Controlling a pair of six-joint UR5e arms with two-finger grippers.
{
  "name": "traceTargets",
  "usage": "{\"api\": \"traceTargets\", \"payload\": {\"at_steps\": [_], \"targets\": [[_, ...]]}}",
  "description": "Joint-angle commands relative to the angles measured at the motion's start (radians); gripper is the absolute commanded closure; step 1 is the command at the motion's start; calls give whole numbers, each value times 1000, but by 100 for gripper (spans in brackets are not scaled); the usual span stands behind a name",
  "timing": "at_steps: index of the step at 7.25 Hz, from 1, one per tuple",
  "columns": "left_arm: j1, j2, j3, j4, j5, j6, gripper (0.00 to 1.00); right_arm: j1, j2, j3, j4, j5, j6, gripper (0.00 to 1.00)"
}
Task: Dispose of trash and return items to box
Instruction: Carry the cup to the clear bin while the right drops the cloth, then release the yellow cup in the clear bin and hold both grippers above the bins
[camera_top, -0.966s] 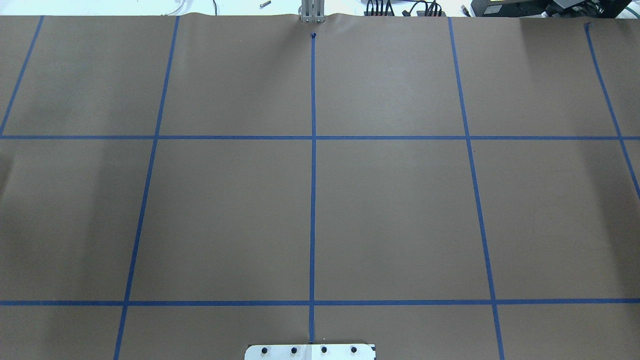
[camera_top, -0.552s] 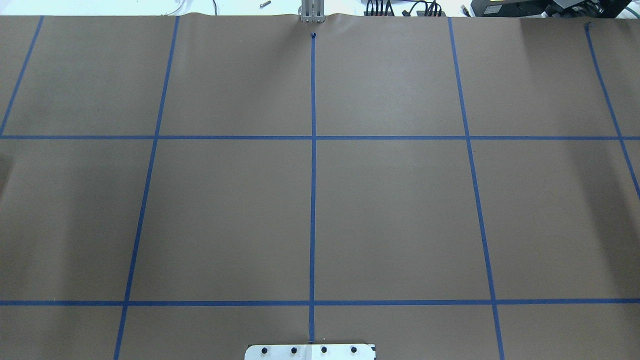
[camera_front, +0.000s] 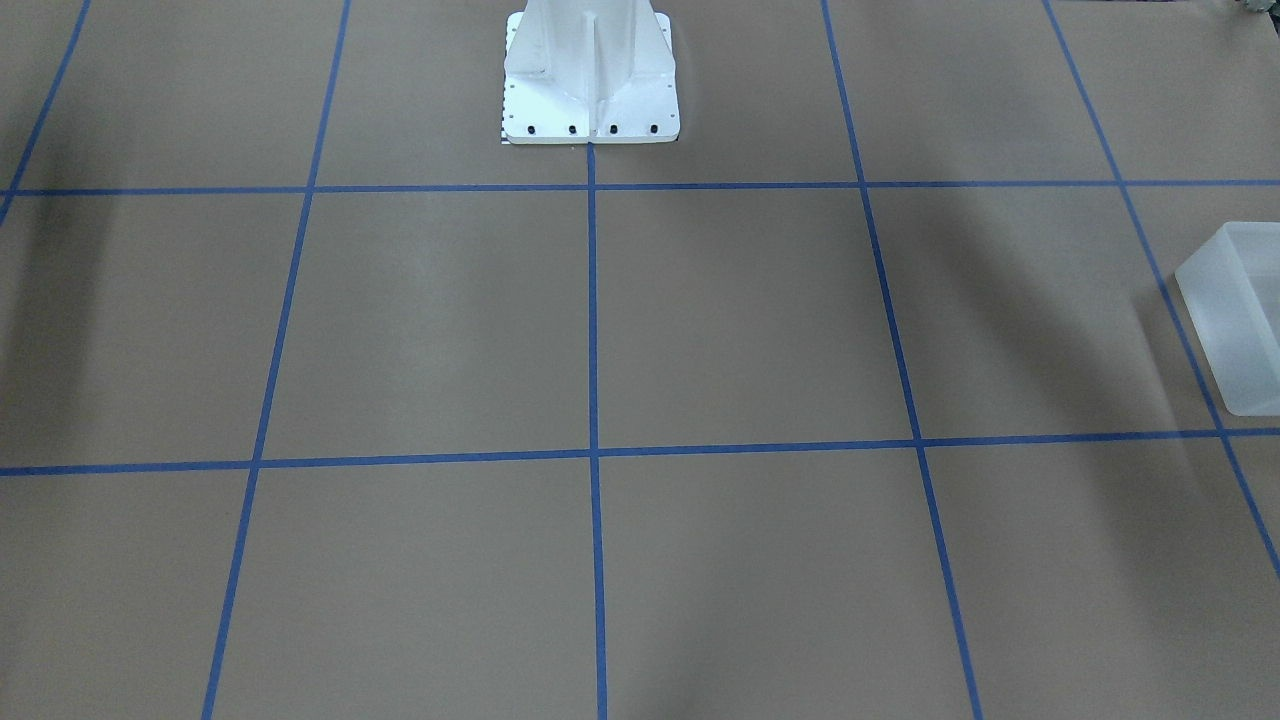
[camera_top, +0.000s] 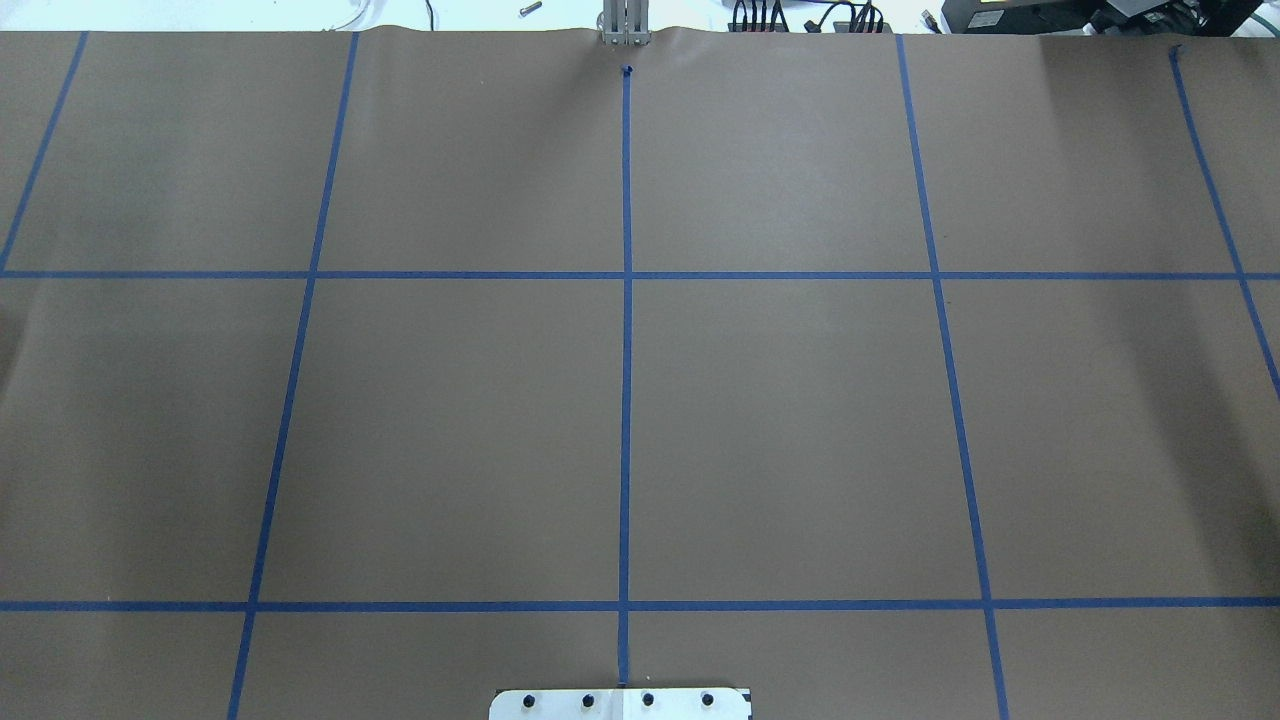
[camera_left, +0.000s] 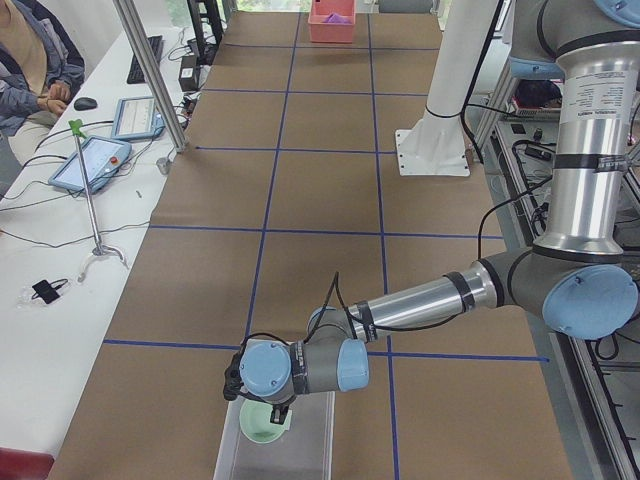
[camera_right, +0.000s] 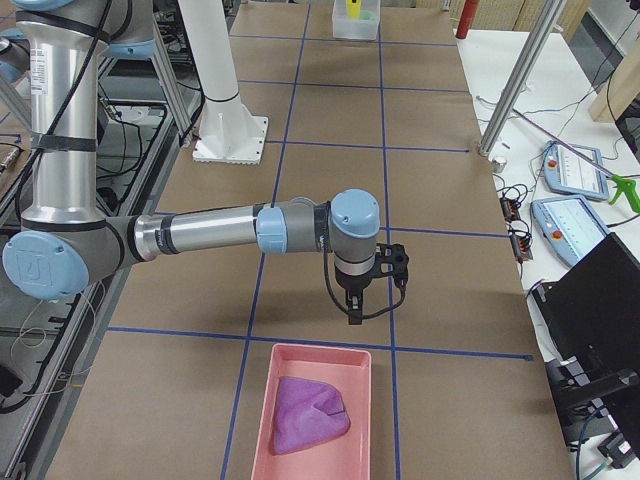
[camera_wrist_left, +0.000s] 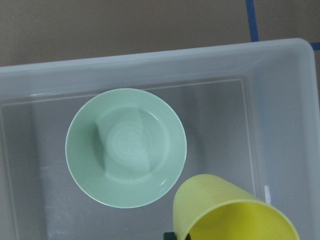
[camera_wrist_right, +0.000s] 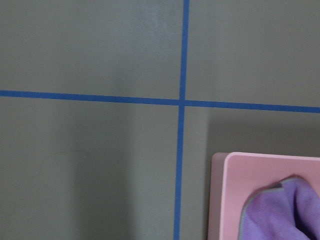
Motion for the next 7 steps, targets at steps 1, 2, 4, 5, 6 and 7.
{"api": "traceTargets", "payload": {"at_steps": [1, 2, 4, 5, 6, 7], "targets": [[42, 0, 10, -21, -5, -63, 100, -57, 0, 59, -3, 14, 109, 0], [68, 0, 8, -32, -5, -116, 100, -69, 0, 65, -3, 21, 131, 0], [108, 0, 10, -51, -5, -166, 100, -71, 0, 65, -3, 26, 131, 0], [112, 0, 10, -51, -5, -166, 100, -73, 0, 65, -3, 26, 131, 0], [117, 0, 7, -52, -5, -161, 65, -74, 0, 65, -3, 26, 132, 0], [119, -1, 4, -60, -5, -160, 12, -73, -2, 65, -3, 26, 131, 0]]}}
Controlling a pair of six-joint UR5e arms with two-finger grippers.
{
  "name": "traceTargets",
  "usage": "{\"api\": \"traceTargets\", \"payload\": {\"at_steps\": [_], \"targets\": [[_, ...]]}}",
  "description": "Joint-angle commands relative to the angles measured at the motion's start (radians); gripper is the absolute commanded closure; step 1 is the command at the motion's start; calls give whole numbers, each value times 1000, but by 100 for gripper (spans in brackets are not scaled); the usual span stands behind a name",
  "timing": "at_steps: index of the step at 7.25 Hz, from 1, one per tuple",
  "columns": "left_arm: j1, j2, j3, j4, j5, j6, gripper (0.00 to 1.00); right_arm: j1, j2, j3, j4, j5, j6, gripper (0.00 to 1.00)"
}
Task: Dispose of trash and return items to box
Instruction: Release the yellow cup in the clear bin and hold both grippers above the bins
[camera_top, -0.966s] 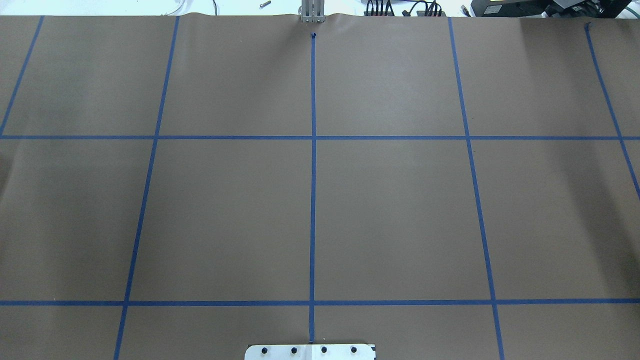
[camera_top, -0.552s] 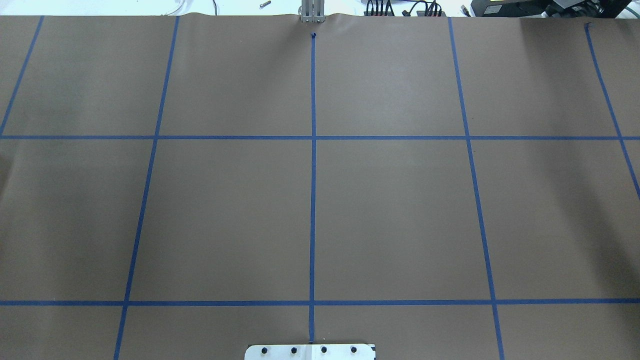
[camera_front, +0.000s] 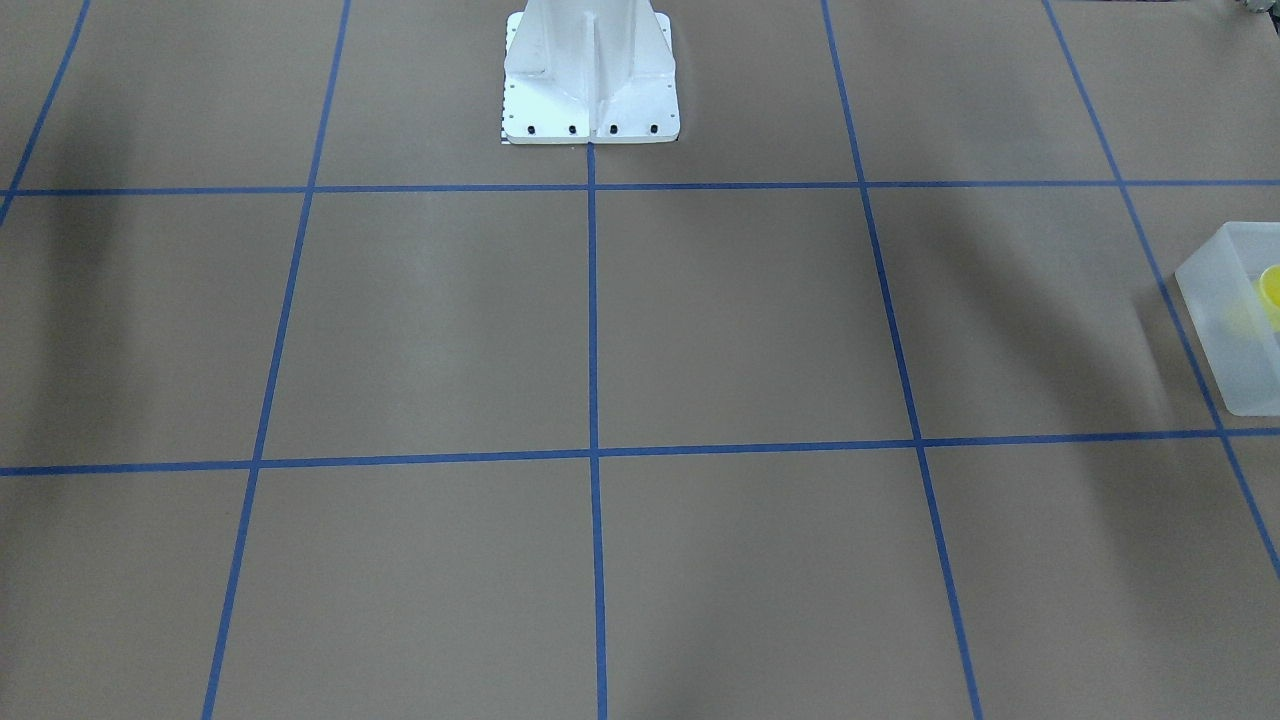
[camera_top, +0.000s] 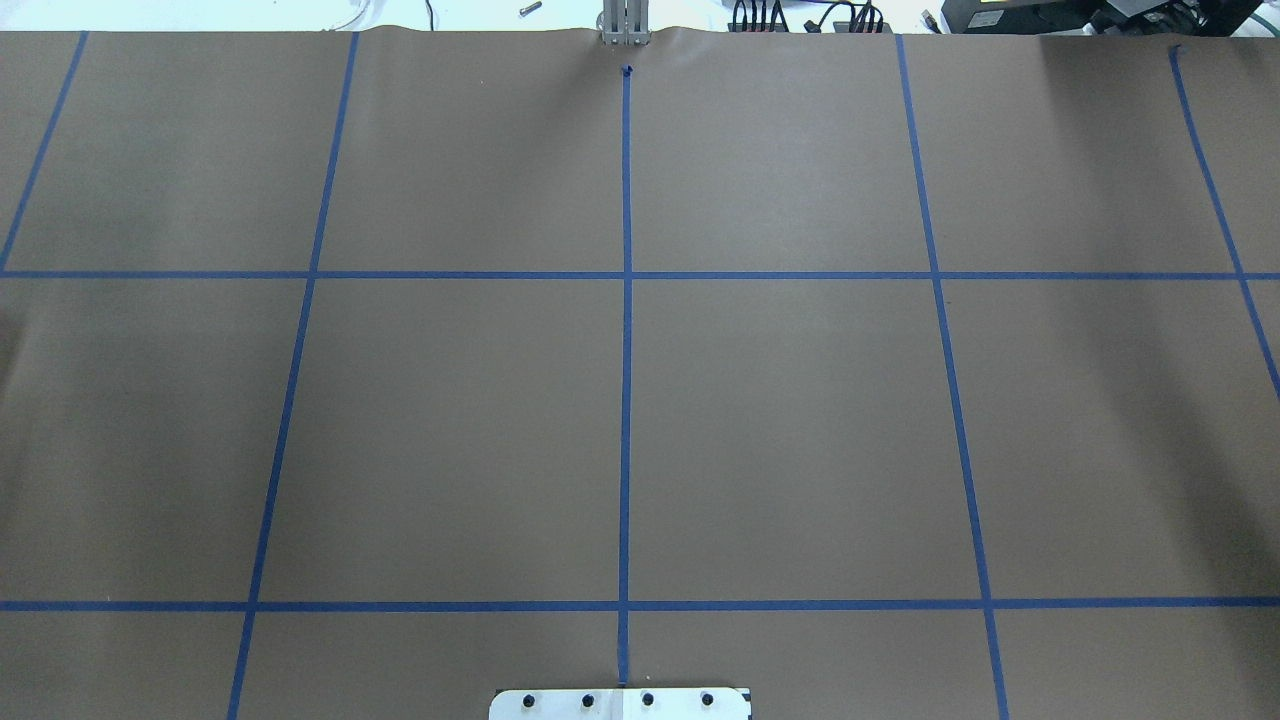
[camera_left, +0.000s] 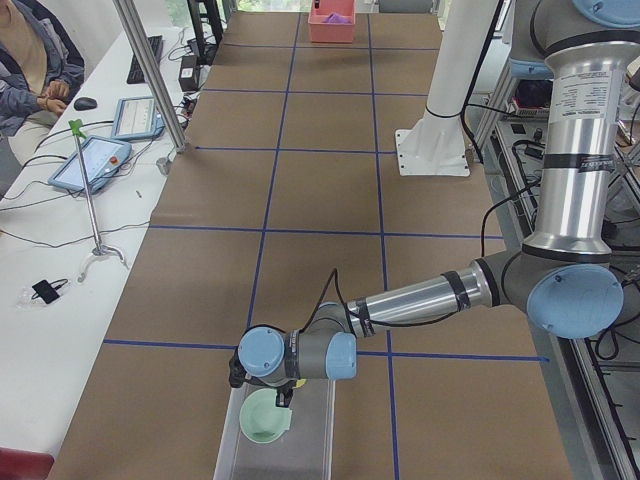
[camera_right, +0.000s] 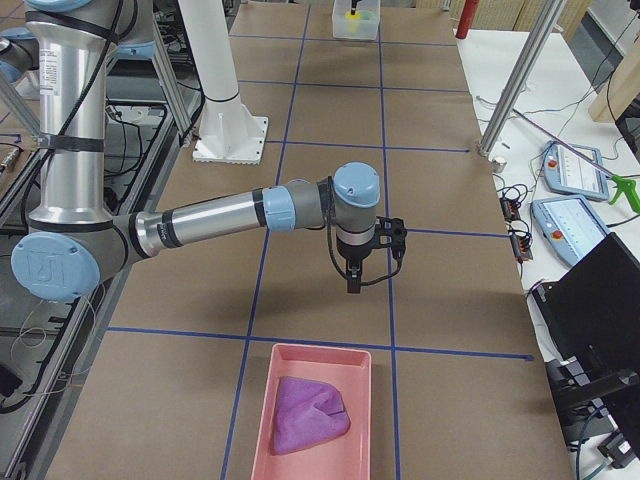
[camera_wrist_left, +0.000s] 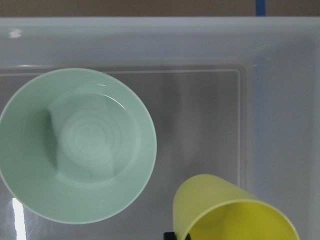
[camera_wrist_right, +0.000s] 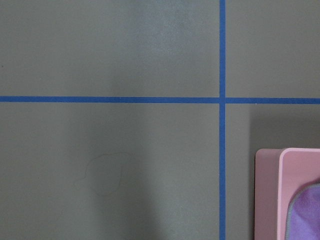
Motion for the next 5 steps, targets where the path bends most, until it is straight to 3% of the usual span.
{"api": "traceTargets", "payload": {"at_steps": [1, 2, 4, 5], "targets": [[1, -9, -23, -6, 0, -3, 6, -1, -4, 0, 0, 0, 1, 0], [0, -12, -122, 74, 0, -14, 6, -1, -4, 2, 0, 6, 1, 0], [1, -20, -506, 461, 3, -29, 3, -1, -7, 2, 0, 6, 1, 0], [19, -18, -617, 475, 0, -164, 3, -1, -10, 2, 0, 6, 1, 0]]}}
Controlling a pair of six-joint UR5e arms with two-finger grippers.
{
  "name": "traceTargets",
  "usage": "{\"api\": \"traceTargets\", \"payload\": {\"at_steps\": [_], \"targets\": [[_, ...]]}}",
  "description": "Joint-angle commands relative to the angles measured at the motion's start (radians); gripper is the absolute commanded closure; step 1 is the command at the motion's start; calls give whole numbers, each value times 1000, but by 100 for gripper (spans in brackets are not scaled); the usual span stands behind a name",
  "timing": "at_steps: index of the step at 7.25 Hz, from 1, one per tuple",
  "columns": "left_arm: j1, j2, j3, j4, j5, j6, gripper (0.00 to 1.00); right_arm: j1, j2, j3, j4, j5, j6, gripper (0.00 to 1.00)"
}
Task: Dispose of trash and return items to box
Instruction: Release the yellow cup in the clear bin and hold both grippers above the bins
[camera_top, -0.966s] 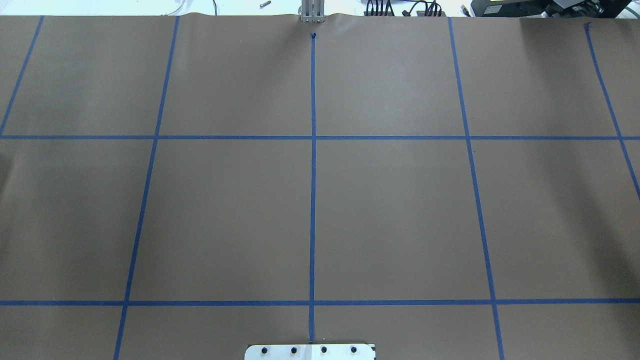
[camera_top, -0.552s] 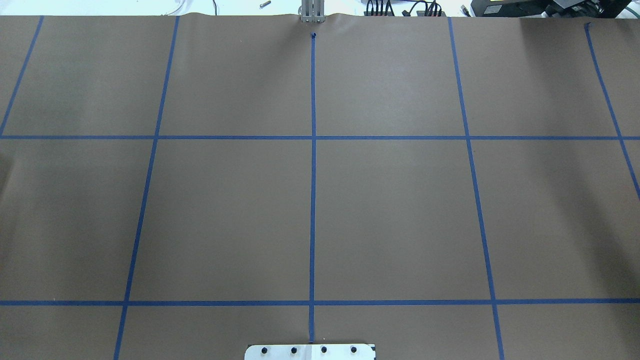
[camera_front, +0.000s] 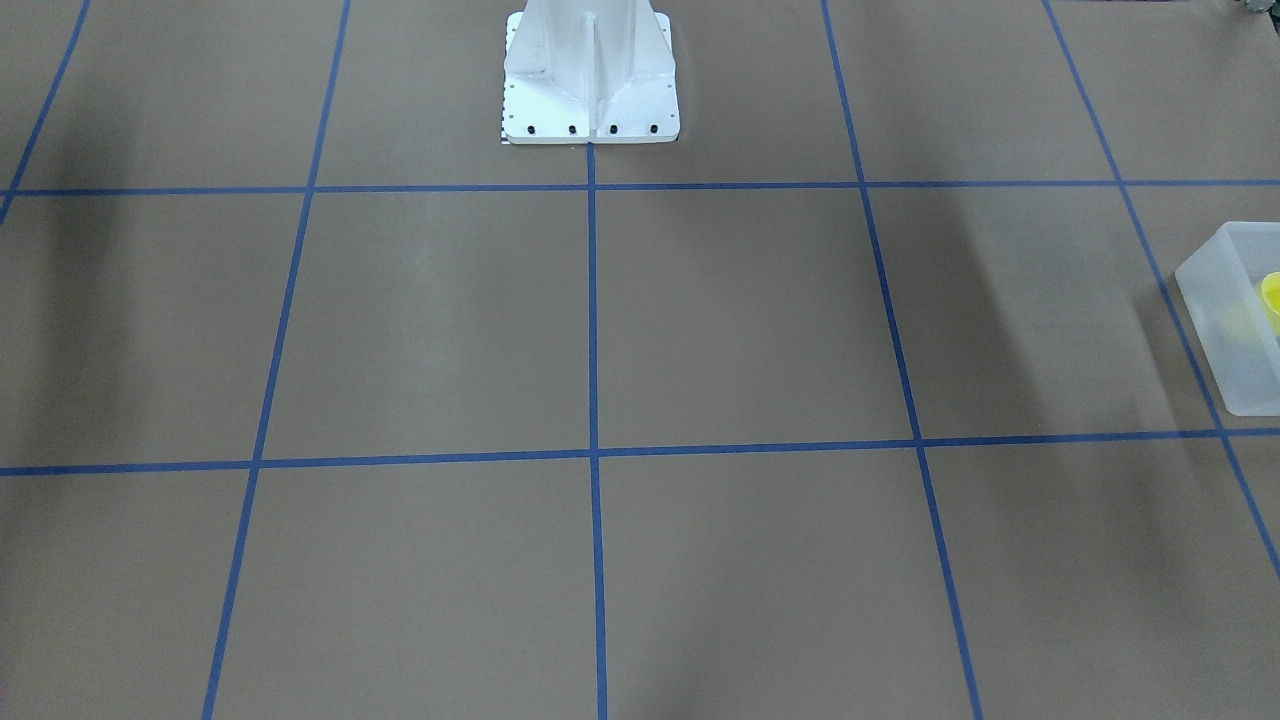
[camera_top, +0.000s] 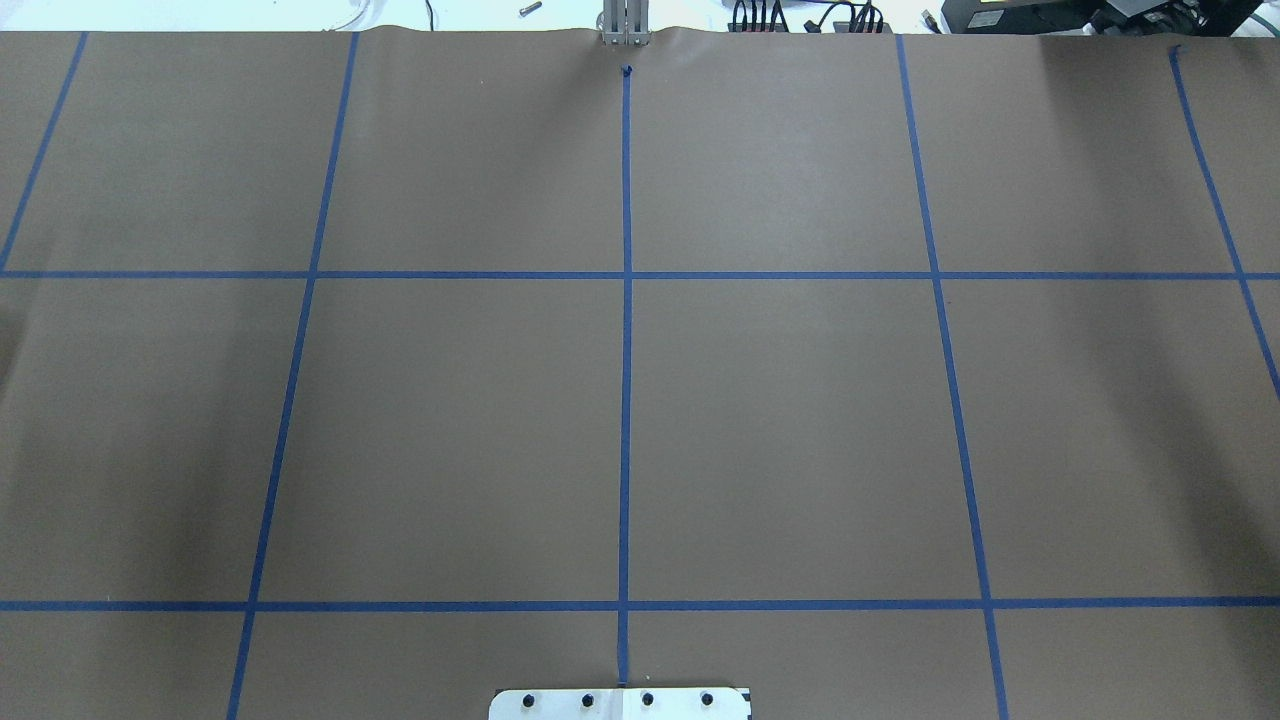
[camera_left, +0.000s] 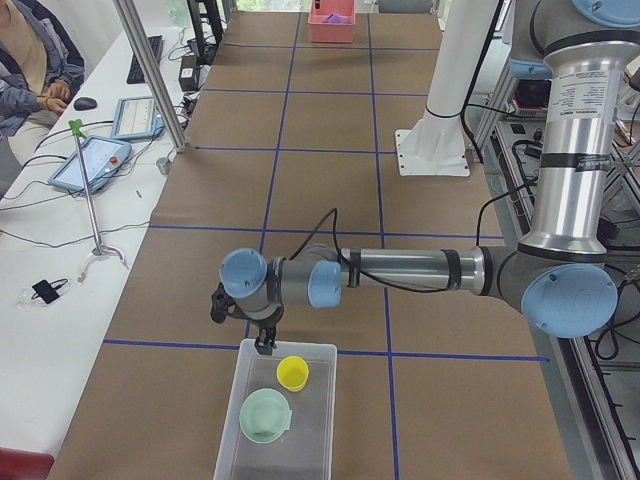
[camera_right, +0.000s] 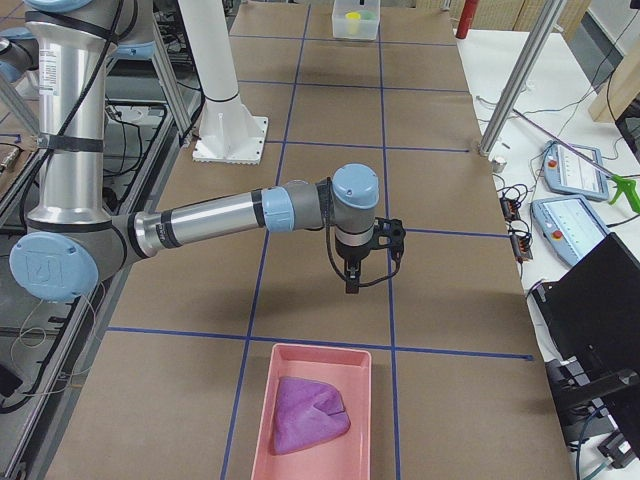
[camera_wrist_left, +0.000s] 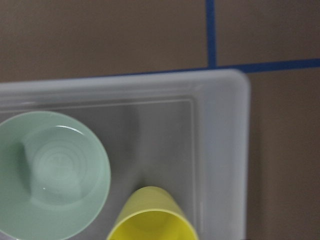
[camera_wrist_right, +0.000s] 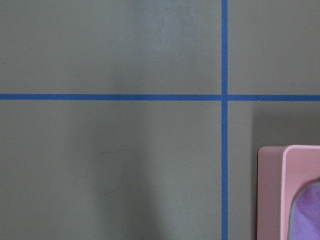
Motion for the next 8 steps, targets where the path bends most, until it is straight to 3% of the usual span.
{"api": "traceTargets", "payload": {"at_steps": [1, 3, 4, 8], "targets": [[97, 1, -279, 99, 6, -228, 3, 0, -8, 0, 0, 0, -1, 0], [132, 12, -329, 98, 11, -283, 3, 2, -19, -3, 0, -3, -3, 0], [129, 33, -313, 98, 11, -192, 3, 5, -28, -1, 0, -6, -12, 0], [2, 17, -143, 96, 55, 48, 3, 11, -48, 2, 5, -17, -73, 0]]}}
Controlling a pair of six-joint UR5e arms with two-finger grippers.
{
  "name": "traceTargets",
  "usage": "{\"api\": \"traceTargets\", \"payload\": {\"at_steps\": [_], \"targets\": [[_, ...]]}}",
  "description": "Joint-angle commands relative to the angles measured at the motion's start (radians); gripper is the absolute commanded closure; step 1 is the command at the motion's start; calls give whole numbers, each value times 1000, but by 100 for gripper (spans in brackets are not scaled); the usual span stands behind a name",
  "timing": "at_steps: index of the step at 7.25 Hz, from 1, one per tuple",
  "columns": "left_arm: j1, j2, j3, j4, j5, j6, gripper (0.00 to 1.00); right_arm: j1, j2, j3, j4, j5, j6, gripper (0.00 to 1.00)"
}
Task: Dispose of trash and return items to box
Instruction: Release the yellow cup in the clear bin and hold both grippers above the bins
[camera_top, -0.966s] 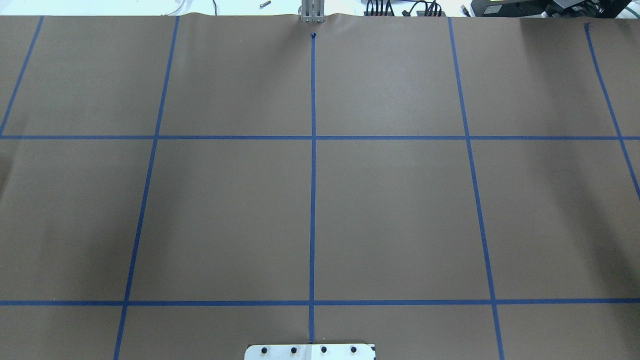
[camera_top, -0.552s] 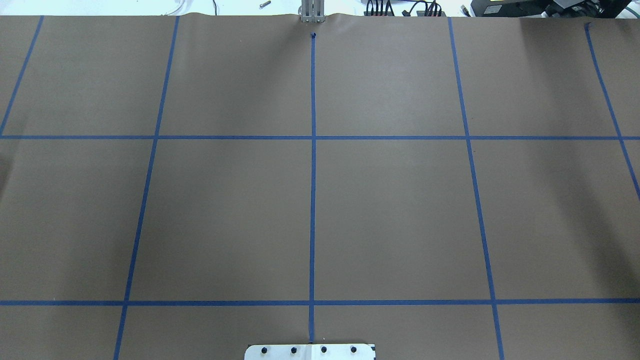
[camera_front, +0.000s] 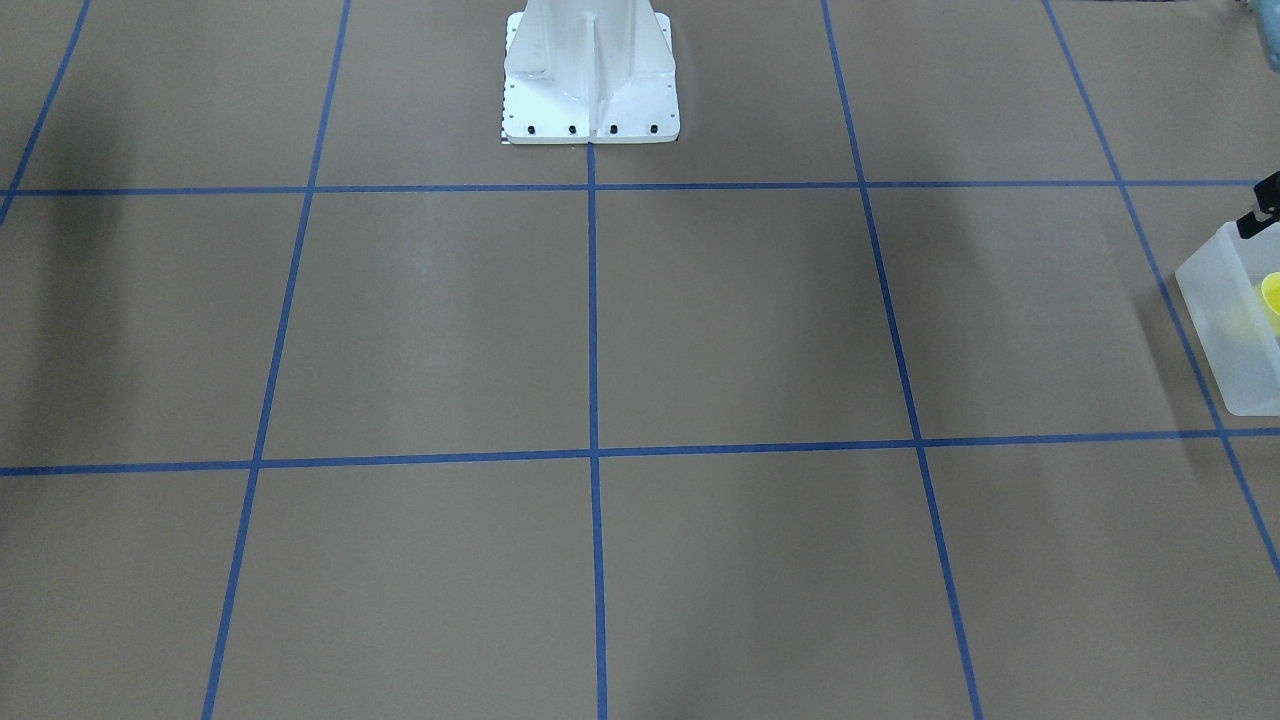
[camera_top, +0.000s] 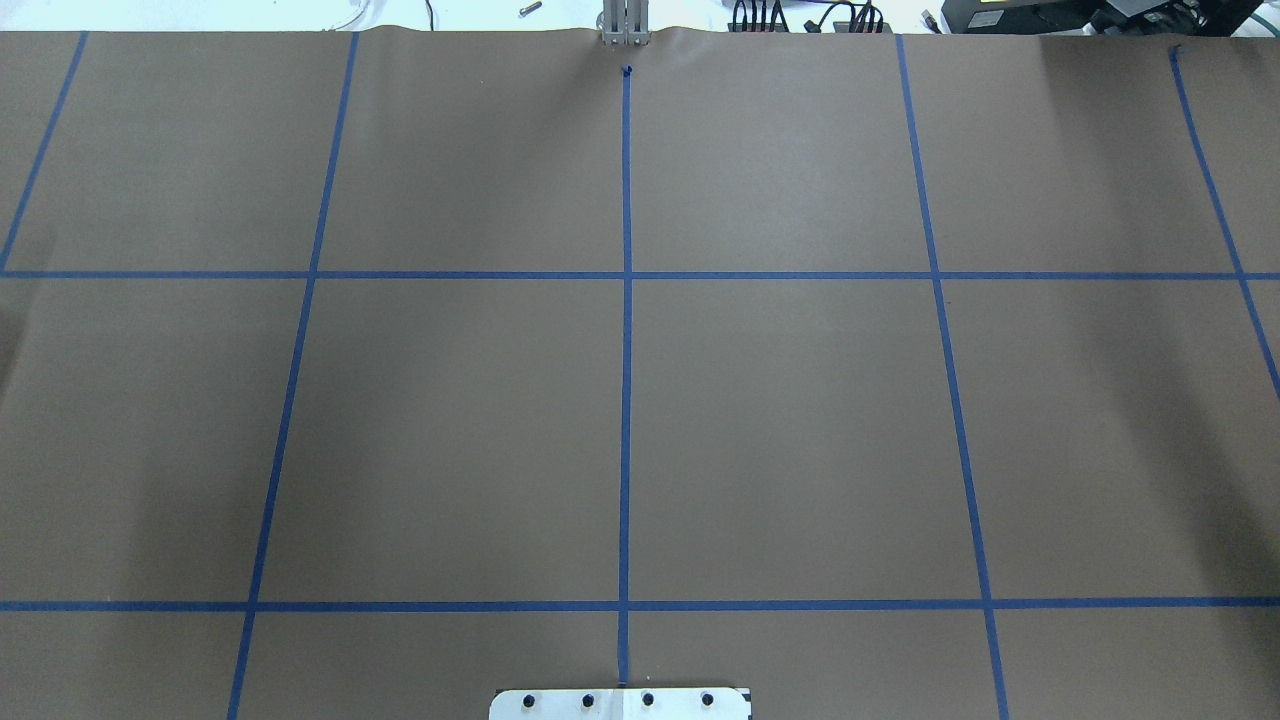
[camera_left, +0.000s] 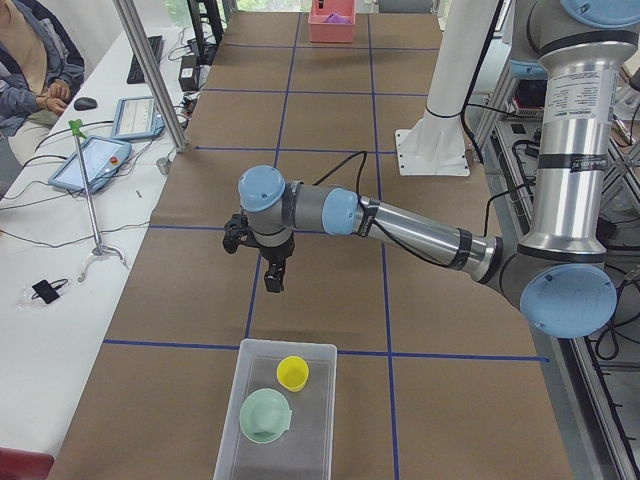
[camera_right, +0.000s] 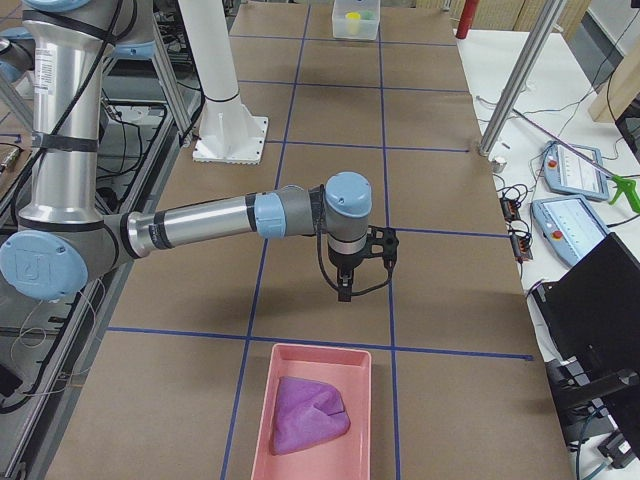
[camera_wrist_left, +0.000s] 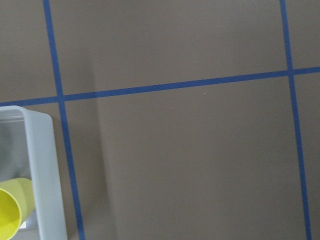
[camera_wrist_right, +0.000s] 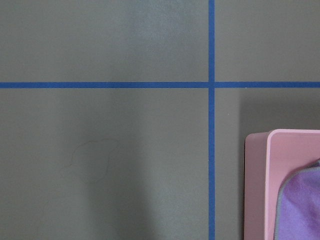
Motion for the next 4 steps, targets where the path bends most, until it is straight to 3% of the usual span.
{"api": "traceTargets", "payload": {"at_steps": [1, 4], "targets": [[-39, -4, 51, 1, 26, 68, 3, 0, -18, 0, 0, -4, -55, 0], [-64, 1, 91, 2, 44, 66, 3, 0, -19, 0, 0, -4, -57, 0]]}}
